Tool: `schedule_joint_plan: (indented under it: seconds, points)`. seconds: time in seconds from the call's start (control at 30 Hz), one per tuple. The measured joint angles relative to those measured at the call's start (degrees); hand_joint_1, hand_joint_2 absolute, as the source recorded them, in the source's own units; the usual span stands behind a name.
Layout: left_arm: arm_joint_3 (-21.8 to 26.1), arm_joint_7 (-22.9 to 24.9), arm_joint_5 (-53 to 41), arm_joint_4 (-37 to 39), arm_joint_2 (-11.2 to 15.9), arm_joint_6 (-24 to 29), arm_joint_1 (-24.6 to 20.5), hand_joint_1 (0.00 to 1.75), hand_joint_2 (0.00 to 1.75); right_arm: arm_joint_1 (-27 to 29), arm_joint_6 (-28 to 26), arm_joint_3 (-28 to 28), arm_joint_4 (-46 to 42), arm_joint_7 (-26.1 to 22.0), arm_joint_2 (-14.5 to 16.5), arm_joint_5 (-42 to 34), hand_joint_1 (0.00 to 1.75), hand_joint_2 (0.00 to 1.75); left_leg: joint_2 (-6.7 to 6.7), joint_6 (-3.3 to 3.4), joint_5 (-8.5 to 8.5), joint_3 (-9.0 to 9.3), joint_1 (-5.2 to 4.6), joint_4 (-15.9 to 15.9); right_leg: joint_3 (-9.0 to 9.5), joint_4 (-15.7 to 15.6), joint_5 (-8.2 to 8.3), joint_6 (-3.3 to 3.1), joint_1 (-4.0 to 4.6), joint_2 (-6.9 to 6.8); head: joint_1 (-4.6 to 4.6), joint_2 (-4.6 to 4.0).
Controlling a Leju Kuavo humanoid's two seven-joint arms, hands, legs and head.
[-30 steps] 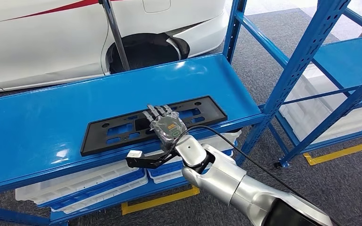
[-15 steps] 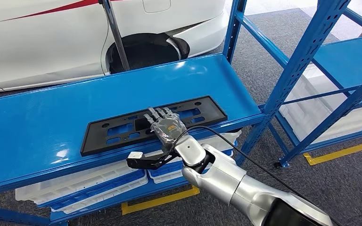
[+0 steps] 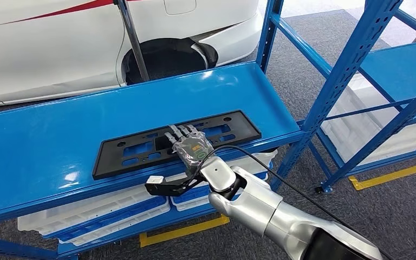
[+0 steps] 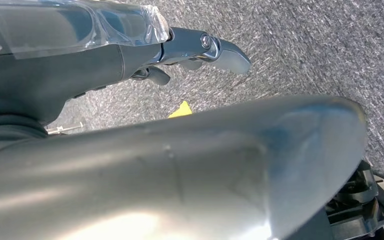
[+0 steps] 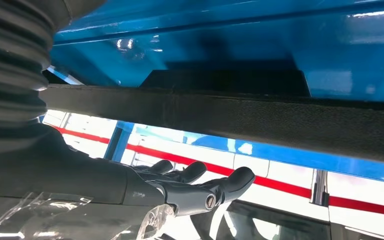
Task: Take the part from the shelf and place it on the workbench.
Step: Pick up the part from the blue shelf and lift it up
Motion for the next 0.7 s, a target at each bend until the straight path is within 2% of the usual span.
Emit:
schedule_joint_plan:
  seconds: [0.63, 0.7]
  points:
    - [0.00, 0.00, 0.11, 0.00, -0.13, 0.00, -0.01, 0.00, 0.00, -0.24, 1.03, 1.59, 0.02, 0.00, -0.08, -0.87, 0.00, 1.75, 0.00, 0.00, 0.00, 0.00, 0.00, 0.00, 0.00, 0.00, 0.00, 0.00, 0.00, 0.00, 0.00, 0.00]
    - [0.00, 0.00, 0.11, 0.00, -0.14, 0.00, -0.01, 0.00, 0.00, -0.24, 1.03, 1.68, 0.02, 0.02, -0.09, -0.92, 0.87, 1.75, 0.00, 0.00, 0.00, 0.00, 0.00, 0.00, 0.00, 0.00, 0.00, 0.00, 0.00, 0.00, 0.00, 0.00]
